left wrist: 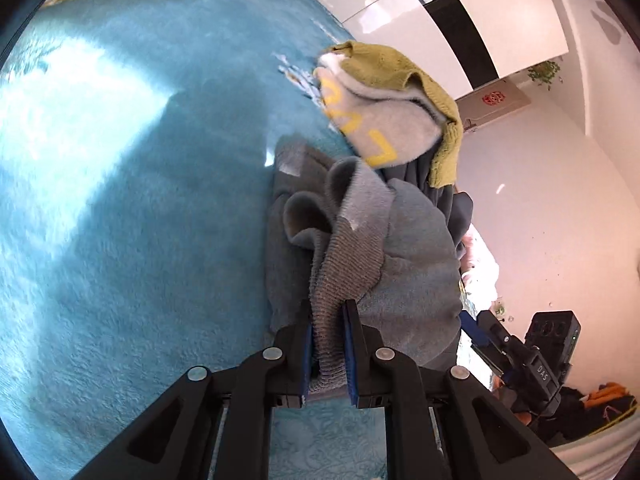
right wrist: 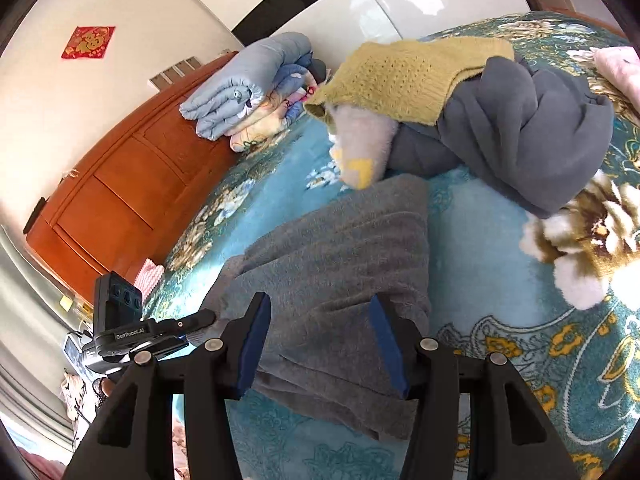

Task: Fold clothes

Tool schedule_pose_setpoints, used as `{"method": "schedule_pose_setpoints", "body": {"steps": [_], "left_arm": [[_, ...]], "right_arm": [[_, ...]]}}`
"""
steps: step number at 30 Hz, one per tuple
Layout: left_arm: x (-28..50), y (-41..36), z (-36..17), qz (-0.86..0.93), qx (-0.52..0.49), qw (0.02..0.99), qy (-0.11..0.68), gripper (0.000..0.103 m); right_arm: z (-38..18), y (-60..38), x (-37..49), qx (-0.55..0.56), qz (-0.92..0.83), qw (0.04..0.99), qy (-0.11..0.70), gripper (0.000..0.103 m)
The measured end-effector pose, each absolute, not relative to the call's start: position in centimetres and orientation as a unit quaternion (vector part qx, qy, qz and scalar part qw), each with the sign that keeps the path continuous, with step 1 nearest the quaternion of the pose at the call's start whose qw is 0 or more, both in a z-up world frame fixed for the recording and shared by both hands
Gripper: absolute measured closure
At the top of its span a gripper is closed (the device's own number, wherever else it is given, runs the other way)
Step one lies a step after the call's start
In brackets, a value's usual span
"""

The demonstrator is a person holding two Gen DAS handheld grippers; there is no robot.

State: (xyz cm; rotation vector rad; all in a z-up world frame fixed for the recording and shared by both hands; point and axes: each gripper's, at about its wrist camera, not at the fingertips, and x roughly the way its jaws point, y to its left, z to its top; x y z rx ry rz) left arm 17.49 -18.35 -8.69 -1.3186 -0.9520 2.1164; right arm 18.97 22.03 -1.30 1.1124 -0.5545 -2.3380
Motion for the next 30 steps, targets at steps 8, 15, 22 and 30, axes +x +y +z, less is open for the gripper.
{"method": "schedule_pose_setpoints", "body": {"steps": [8,15,22,30], "left_arm": [[18.0,-17.8,-5.9,0.799,-0.467,0.23,-0.3,0.084],[16.3,-14.8,-0.5,0.836,-0.409,0.267,-0.25,0.086],[11.9,-12.7,-7.4,0.786,-0.486,0.243,-0.294,0.087],[15.1,-17.0,-4.5,0.812,-0.435,0.23,-0.314,0.057]], "right_arm": [[-3.2,21.8,19.1,0.43,-0.851,0.241,-0.18,0.05],[0.6,21.8,17.0,0.395,-0.873,0.239,-0.155,0.049],[-4.0,21.2,12.7,0.469,-0.847,0.19,-0.163,0.048],[-2.1,24.7,15.2,0.421,-0.843,0.235,-0.237,0.043]]}}
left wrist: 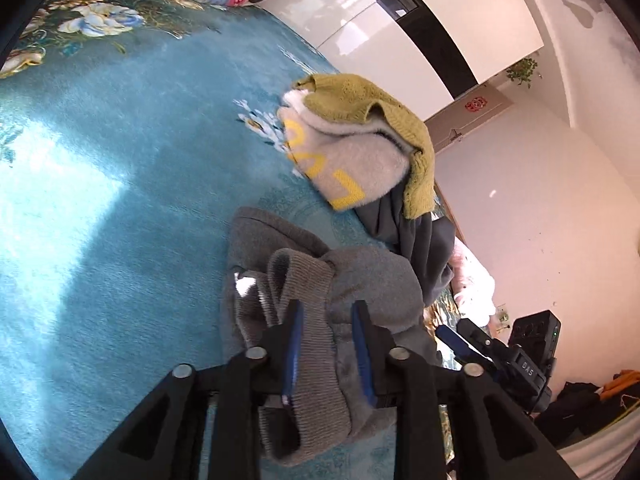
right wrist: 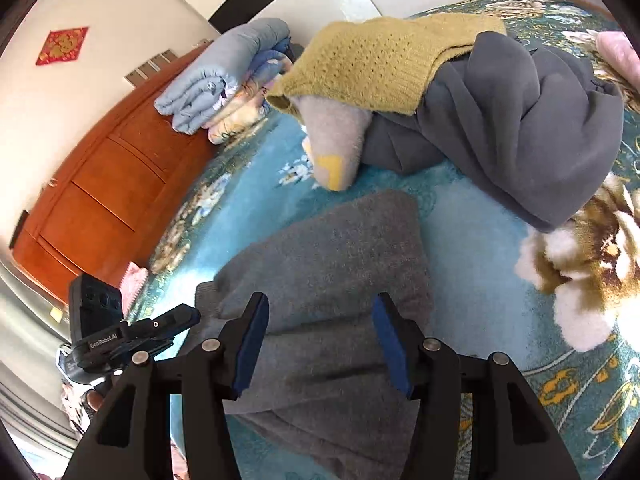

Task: Fold clothes

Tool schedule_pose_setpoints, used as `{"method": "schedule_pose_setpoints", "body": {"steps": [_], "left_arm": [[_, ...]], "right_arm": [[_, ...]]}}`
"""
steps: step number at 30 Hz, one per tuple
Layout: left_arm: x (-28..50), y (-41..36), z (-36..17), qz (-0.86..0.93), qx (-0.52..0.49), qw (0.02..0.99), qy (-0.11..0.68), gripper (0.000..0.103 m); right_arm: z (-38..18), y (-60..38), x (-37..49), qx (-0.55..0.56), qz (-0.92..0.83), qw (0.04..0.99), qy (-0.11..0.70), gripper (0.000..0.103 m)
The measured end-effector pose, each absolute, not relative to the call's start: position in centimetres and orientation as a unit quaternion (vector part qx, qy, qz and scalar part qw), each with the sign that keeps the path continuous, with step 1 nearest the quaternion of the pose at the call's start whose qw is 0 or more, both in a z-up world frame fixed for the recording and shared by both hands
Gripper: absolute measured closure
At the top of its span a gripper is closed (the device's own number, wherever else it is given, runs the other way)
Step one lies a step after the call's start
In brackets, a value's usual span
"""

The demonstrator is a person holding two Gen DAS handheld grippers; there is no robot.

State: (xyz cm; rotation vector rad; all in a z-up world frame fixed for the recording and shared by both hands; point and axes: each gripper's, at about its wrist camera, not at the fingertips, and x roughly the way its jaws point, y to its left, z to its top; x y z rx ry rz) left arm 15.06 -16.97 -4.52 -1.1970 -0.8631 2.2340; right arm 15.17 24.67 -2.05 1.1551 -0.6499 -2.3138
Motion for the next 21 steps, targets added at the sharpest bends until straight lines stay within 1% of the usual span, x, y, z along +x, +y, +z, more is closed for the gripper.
{"method": "schedule_pose_setpoints", "body": {"steps": [1,2,3,5,7,10,12,13,14,15,16,17,18,19,21], "left_arm": [[15.1,-17.4,-5.0,0.812,-0.44,0.218,-0.316,0.036],[15.0,-17.8,-5.6,0.812,-0.444,0.206,-0.318,0.034],[14.8,-17.8,-6.5,0.8,-0.457,0.207,-0.328,0.034],[14.4,-17.6,-8.3,0.774,-0.479,0.22,-0.35,0.032],[14.2,-16.8,-9.2,0.766,-0.491,0.222,-0.349,0.028],[14.1,-16.0,-9.4,0.763,-0.497,0.224,-0.346,0.027],[14.1,-15.7,-9.3,0.764,-0.498,0.222,-0.345,0.029],[14.0,-15.6,-9.3,0.764,-0.5,0.218,-0.345,0.034],[14.2,-15.5,-9.3,0.764,-0.503,0.213,-0.344,0.05],[14.4,-15.4,-9.1,0.766,-0.502,0.208,-0.343,0.057],[14.6,-15.3,-8.8,0.769,-0.501,0.202,-0.341,0.064],[14.9,-15.0,-8.3,0.774,-0.497,0.202,-0.336,0.07],[15.3,-14.5,-7.5,0.783,-0.491,0.201,-0.324,0.071],[15.7,-14.0,-6.6,0.793,-0.485,0.2,-0.31,0.073],[16.6,-12.4,-4.5,0.809,-0.473,0.207,-0.282,0.074]], "right_arm": [[-2.2,25.4,15.6,0.416,-0.843,0.23,-0.252,0.039],[-2.6,25.9,15.9,0.414,-0.841,0.225,-0.267,0.036],[-3.3,26.3,16.0,0.419,-0.835,0.22,-0.28,0.028],[-5.0,26.3,15.8,0.448,-0.816,0.213,-0.296,0.028],[-6.6,26.2,15.6,0.468,-0.799,0.211,-0.312,0.028],[-7.5,25.8,15.0,0.47,-0.789,0.219,-0.33,0.028],[-7.3,25.4,14.5,0.47,-0.786,0.223,-0.333,0.028],[-7.2,25.3,14.3,0.471,-0.785,0.222,-0.335,0.026],[-7.2,25.2,14.3,0.472,-0.784,0.219,-0.339,0.026],[-7.2,25.1,14.2,0.472,-0.783,0.216,-0.342,0.029],[-7.2,25.1,14.2,0.473,-0.784,0.211,-0.343,0.039],[-7.0,25.2,14.3,0.473,-0.787,0.204,-0.34,0.048],[-6.8,25.4,14.4,0.473,-0.787,0.203,-0.34,0.059],[-6.6,25.6,14.4,0.47,-0.785,0.208,-0.345,0.063],[-6.0,26.2,14.7,0.465,-0.783,0.217,-0.353,0.068]]}}
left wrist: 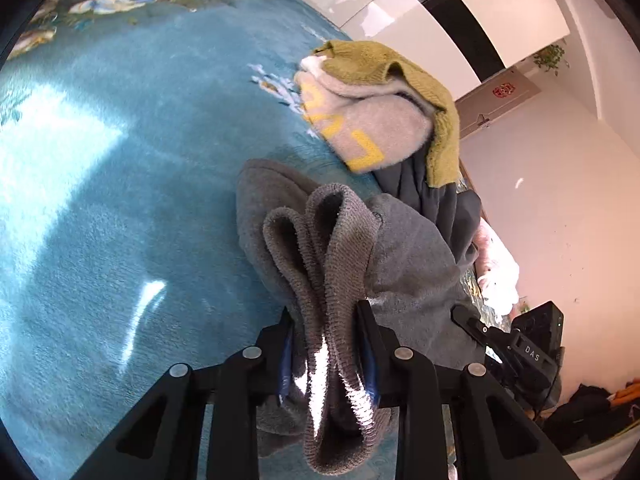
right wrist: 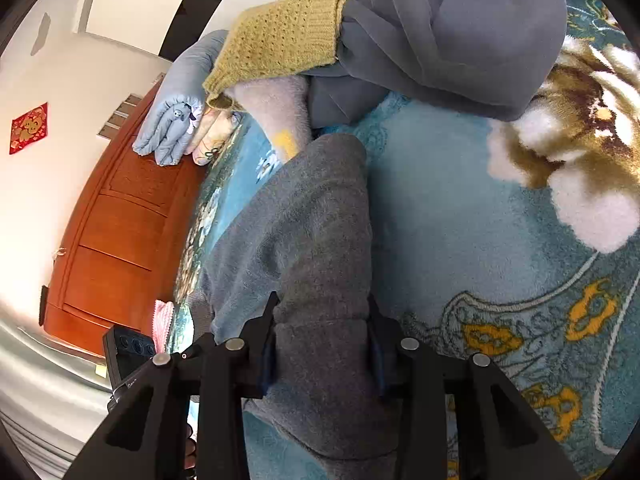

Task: Fold clothes

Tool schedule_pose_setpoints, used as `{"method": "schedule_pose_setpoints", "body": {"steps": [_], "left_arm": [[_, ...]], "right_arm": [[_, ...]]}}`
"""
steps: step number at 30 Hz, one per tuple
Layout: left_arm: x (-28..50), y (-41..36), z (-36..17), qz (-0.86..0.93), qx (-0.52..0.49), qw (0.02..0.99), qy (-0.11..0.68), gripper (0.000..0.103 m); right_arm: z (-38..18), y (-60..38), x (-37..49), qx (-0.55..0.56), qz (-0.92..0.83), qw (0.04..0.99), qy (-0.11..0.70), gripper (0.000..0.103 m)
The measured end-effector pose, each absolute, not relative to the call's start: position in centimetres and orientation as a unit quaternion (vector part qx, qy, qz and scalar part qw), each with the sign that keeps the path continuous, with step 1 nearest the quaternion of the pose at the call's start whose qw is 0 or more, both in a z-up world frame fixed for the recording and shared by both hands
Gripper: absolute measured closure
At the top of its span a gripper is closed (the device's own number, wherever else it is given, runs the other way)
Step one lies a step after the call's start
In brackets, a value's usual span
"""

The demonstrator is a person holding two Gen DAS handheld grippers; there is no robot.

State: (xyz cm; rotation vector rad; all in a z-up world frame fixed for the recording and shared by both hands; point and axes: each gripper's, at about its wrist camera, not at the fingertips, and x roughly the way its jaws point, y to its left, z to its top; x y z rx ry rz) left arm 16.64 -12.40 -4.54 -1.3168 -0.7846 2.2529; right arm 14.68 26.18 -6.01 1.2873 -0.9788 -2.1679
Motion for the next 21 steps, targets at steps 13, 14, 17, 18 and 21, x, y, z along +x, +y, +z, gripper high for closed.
{"method": "schedule_pose_setpoints", "body": {"steps": [13,14,17,18,21], "left_arm": [[13.5,9.9,5.2,0.791,-0.447,0.368,-0.197,0.074],[12.7,12.2,5.6,0.787,-0.447,0.38,-0.192,0.074],[10.1,19.1,7.1,0.782,-0.441,0.409,-0.165,0.074],[9.2,21.4,7.4,0.78,-0.439,0.417,-0.159,0.074],[6.2,27.5,7.9,0.772,-0.438,0.433,-0.153,0.074]], "right_arm": [[4.0,44.2,18.8,0.367,-0.858,0.176,-0.313,0.07],[4.7,46.2,18.7,0.362,-0.864,0.164,-0.31,0.07],[6.8,51.8,17.5,0.349,-0.88,0.126,-0.295,0.07],[7.4,53.6,16.9,0.347,-0.885,0.113,-0.29,0.07],[8.6,59.1,14.7,0.338,-0.894,0.084,-0.282,0.07]]}}
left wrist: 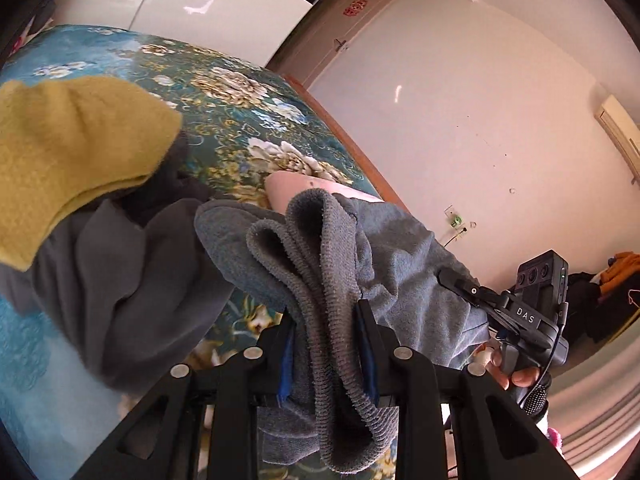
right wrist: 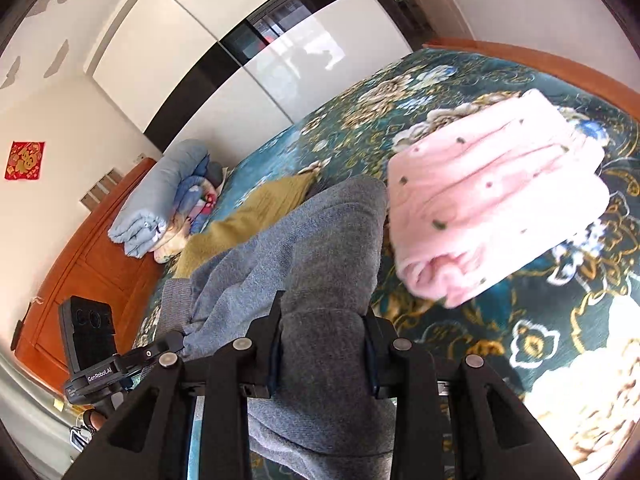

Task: Fold clothes

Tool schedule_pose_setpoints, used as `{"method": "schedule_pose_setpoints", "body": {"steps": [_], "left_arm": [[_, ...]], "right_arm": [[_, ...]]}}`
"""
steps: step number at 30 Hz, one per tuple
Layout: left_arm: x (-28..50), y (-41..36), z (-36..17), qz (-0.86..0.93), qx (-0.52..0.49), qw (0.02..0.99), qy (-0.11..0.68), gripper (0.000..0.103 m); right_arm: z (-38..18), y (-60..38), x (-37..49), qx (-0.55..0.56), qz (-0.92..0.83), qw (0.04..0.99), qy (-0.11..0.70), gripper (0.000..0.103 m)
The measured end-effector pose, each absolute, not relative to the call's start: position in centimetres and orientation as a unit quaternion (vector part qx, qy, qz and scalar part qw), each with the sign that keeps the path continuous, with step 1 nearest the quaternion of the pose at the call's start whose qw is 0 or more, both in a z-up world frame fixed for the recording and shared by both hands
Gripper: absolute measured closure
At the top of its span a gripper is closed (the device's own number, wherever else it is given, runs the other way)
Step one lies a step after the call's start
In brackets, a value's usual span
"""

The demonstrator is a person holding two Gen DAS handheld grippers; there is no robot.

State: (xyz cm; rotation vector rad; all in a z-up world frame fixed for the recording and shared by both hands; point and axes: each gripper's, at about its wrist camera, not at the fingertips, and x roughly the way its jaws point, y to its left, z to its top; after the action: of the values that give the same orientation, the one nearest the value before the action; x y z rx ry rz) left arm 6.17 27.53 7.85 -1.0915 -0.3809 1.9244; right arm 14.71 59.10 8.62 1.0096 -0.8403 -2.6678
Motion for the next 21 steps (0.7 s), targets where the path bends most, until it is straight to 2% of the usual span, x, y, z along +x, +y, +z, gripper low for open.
{"method": "schedule_pose_setpoints", "body": {"steps": [7,12,19,21], "left_arm": [[-0.3,39.5,7.4,0.768,-0.423,0.458,-0.149,0.074],[-2.7,43.8,4.6,0.767,-0.409,0.462,-0.178,0.074],[-4.4,46.4,-1.4,0.763,-0.431,0.445,-0.186,0.074],[-4.7,46.1,-1.9,0.757,-0.428,0.454,-0.192,0.07]], "right_arm": [[10.2,69.8,9.1,0.298,-0.918,0.027,-0.262,0.07],[9.3,75.2,5.1,0.263,-0.928,0.003,-0.265,0.07],[4.0,79.1,1.0,0.276,-0.922,-0.028,-0.271,0.07],[2.2,79.6,0.8,0.286,-0.917,-0.033,-0.276,0.07]]}}
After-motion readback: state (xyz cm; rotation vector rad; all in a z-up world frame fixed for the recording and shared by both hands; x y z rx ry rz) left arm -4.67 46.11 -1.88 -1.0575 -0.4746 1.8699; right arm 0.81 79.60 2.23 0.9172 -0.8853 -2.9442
